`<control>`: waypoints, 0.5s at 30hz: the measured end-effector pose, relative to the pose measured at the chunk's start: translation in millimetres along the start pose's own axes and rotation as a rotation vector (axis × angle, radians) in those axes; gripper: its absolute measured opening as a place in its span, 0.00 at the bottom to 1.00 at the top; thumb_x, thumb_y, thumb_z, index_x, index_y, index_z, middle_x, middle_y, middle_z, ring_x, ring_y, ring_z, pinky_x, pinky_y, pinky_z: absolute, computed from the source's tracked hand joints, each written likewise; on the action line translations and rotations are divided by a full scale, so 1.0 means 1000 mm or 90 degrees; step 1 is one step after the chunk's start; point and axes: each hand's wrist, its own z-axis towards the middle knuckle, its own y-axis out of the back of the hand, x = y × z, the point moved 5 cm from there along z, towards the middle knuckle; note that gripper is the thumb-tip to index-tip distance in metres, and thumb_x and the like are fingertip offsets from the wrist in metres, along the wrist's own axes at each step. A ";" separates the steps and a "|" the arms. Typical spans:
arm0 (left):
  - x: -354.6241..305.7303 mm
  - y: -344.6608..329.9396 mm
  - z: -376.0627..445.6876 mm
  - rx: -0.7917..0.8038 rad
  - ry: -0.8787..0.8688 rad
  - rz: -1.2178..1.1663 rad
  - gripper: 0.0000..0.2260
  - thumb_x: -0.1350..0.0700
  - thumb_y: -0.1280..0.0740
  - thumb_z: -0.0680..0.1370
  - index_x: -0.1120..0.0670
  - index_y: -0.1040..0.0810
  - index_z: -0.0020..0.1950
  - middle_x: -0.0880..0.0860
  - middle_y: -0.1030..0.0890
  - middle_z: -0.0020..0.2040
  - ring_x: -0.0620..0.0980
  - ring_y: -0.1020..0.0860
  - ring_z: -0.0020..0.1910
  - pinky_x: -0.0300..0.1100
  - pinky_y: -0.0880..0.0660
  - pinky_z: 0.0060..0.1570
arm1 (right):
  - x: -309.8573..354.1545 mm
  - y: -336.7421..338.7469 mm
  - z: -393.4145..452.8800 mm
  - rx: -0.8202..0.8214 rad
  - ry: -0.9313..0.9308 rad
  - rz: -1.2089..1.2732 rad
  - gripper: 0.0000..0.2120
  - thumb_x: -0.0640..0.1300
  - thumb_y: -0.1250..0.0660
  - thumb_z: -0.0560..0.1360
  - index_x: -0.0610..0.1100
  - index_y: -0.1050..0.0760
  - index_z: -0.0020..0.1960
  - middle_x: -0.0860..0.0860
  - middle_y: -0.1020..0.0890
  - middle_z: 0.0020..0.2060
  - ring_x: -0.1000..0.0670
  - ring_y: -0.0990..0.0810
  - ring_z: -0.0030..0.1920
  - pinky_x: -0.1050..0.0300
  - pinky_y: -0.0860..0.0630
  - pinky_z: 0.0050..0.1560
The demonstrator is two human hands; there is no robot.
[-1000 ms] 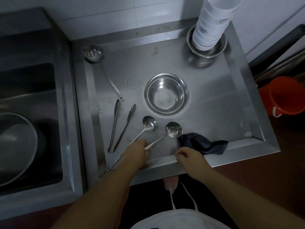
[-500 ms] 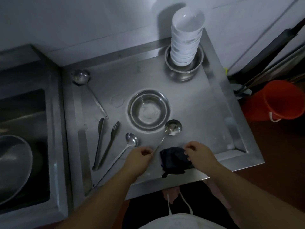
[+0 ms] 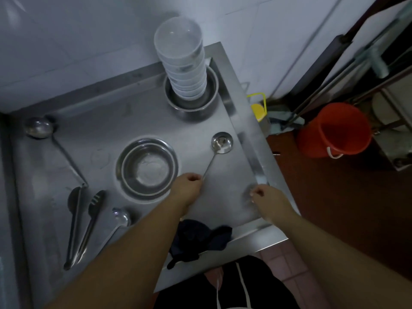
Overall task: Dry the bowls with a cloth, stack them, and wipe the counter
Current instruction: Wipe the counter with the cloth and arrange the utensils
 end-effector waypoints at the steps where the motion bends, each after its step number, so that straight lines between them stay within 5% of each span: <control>1: -0.002 -0.004 0.004 -0.002 0.000 0.006 0.05 0.58 0.29 0.79 0.51 0.14 0.48 0.51 0.14 0.46 0.48 0.18 0.43 0.37 0.25 0.37 | -0.001 0.002 0.002 0.002 0.008 -0.021 0.10 0.45 0.39 0.83 0.53 0.20 0.48 0.49 0.17 0.44 0.47 0.18 0.42 0.48 0.18 0.47; 6: -0.009 -0.007 0.018 -0.024 -0.035 0.128 0.05 0.55 0.30 0.79 0.49 0.14 0.51 0.48 0.15 0.45 0.50 0.19 0.40 0.39 0.27 0.34 | 0.009 0.000 0.002 0.038 0.085 -0.143 0.11 0.44 0.40 0.82 0.51 0.20 0.59 0.48 0.17 0.53 0.44 0.18 0.51 0.50 0.20 0.52; 10: -0.012 -0.006 0.025 -0.041 -0.110 0.268 0.07 0.56 0.31 0.79 0.49 0.17 0.55 0.49 0.17 0.48 0.53 0.19 0.49 0.45 0.21 0.51 | 0.025 -0.010 -0.008 0.032 0.233 -0.355 0.17 0.47 0.41 0.82 0.49 0.28 0.70 0.47 0.23 0.65 0.43 0.24 0.62 0.46 0.22 0.59; 15: -0.015 -0.011 0.030 -0.034 -0.216 0.403 0.14 0.63 0.33 0.76 0.54 0.16 0.58 0.56 0.18 0.53 0.58 0.18 0.51 0.48 0.21 0.53 | 0.027 -0.020 -0.015 0.014 0.243 -0.441 0.23 0.49 0.40 0.82 0.47 0.33 0.75 0.46 0.28 0.70 0.42 0.27 0.66 0.45 0.24 0.60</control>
